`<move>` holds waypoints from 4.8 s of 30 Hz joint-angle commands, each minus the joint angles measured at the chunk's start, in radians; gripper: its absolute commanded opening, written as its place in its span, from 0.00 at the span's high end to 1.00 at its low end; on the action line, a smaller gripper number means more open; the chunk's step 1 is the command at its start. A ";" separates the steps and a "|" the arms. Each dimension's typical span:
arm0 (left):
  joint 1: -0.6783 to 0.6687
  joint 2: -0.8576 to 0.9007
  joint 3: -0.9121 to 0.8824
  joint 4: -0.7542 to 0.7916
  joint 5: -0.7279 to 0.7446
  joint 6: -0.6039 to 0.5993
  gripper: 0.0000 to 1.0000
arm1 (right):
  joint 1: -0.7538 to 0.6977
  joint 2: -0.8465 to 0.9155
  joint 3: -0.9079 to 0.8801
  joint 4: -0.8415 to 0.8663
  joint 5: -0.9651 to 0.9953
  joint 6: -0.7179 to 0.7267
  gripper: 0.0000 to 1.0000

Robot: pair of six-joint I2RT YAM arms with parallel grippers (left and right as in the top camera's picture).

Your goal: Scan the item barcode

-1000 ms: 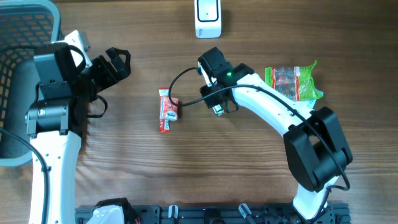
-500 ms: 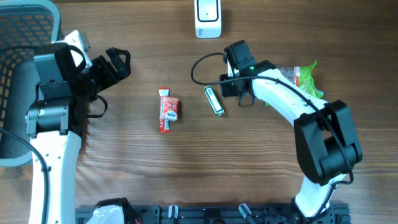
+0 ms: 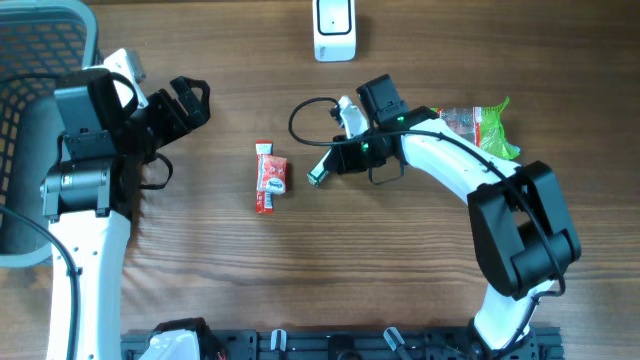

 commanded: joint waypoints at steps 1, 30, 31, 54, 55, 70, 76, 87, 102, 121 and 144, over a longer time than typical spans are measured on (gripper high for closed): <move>0.005 0.004 0.000 0.003 0.015 0.020 0.00 | 0.003 -0.012 -0.001 -0.003 0.003 -0.023 0.95; 0.005 0.004 0.000 0.003 0.015 0.020 0.00 | 0.168 -0.038 0.084 -0.120 0.873 0.281 0.96; 0.005 0.004 0.000 0.003 0.015 0.020 0.00 | 0.152 -0.056 0.084 -0.149 0.885 0.281 0.96; 0.005 0.004 0.000 0.003 0.015 0.020 0.00 | -0.084 -0.123 0.063 -0.357 0.518 0.109 0.51; 0.005 0.004 0.000 0.003 0.015 0.020 0.00 | -0.049 -0.123 0.059 -0.365 0.578 0.143 0.49; 0.005 0.004 0.000 0.003 0.015 0.020 0.00 | 0.071 -0.085 -0.121 -0.163 0.823 0.295 0.33; 0.005 0.004 0.000 0.003 0.015 0.020 0.00 | 0.071 -0.085 -0.141 -0.151 0.771 0.260 0.49; 0.005 0.004 0.000 0.003 0.015 0.020 0.00 | 0.070 -0.070 -0.211 -0.056 0.790 0.266 0.62; 0.005 0.004 0.000 0.003 0.015 0.020 0.00 | 0.070 -0.217 -0.102 -0.156 0.700 0.100 0.84; 0.005 0.004 0.000 0.003 0.015 0.020 0.00 | -0.001 -0.180 0.782 -0.661 0.197 -0.024 0.80; 0.005 0.004 0.000 0.003 0.015 0.020 0.00 | -0.219 0.617 1.099 0.149 -0.464 0.354 0.80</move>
